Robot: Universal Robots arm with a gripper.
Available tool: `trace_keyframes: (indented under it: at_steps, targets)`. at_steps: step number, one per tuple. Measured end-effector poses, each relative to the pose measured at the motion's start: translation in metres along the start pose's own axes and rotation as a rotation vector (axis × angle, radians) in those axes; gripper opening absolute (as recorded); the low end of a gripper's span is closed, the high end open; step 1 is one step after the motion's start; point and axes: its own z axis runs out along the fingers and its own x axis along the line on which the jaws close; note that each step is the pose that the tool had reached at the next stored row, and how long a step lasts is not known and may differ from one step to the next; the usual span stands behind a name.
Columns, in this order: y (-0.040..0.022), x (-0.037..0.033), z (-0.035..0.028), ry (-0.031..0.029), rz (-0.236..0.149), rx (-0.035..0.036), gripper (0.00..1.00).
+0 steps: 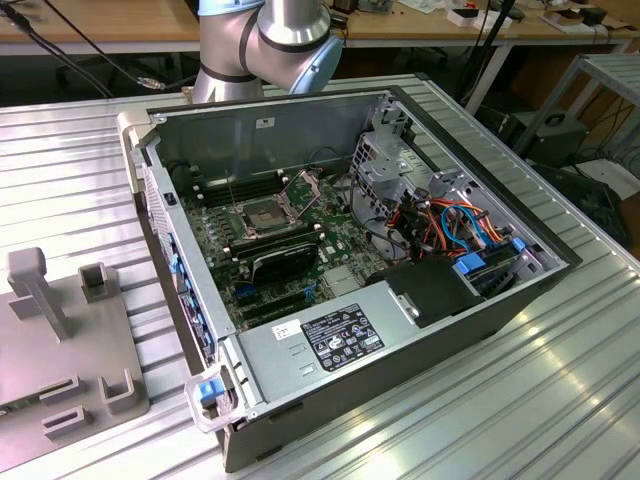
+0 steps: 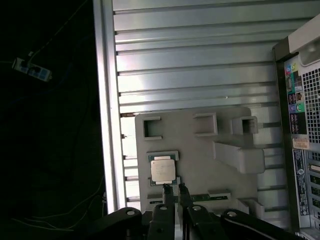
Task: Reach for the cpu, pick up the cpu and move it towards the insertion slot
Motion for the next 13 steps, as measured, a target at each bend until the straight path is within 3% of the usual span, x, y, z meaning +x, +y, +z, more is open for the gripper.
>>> trace_keyframes:
  at_steps: [10,11,12,13]
  targets:
    - [0.0000,0.0004,0.0000,0.0000,0.000,0.0000,0.72]
    - [-0.0001,0.0004,0.0001,0.0000,0.000,0.0000,0.72]
    - [0.0000,0.0005,0.0007,0.0027,-0.001,0.0004,0.72]
    - [0.0000,0.0006,0.0015,0.0066,-0.003,0.0017,0.78]
